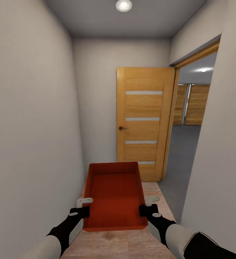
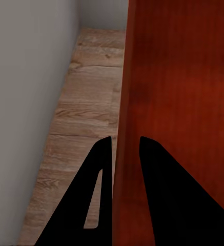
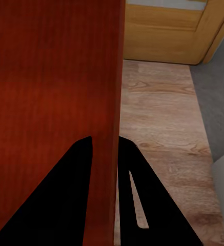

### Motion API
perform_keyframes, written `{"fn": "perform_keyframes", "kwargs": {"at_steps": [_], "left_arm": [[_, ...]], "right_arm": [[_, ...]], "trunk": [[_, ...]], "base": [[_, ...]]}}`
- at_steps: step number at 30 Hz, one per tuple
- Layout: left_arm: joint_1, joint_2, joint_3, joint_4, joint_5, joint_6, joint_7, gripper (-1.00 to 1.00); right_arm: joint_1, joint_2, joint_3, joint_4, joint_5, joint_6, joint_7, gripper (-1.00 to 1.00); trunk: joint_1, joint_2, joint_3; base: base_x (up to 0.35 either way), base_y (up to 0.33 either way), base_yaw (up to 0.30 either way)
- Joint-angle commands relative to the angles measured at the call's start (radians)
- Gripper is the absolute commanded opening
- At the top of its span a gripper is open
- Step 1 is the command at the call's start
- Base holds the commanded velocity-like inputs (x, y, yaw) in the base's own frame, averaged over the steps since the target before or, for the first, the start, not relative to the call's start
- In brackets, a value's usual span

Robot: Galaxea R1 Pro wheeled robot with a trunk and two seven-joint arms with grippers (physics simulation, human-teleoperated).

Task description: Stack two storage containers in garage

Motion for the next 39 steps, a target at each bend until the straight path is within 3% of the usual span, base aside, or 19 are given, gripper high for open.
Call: {"fn": "perform_keyframes", "kwargs": {"at_steps": [1,39], "left_arm": [[-0.001,0.007,0.045,-0.005,-0.016,-0.024,0.055,-1.00],[-0.001,0.007,0.044,-0.005,-0.016,-0.024,0.055,-1.00]], "right_arm": [[0.000,0.000,-0.034,0.002,0.001,-0.002,0.051,-1.00],[0.000,0.000,-0.034,0.002,0.001,-0.002,0.050,-1.00]], "trunk": [[0.001,-0.001,0.000],[0.001,-0.001,0.000]], "base": [[0.321,0.000,0.000],[0.321,0.000,0.000]]}}
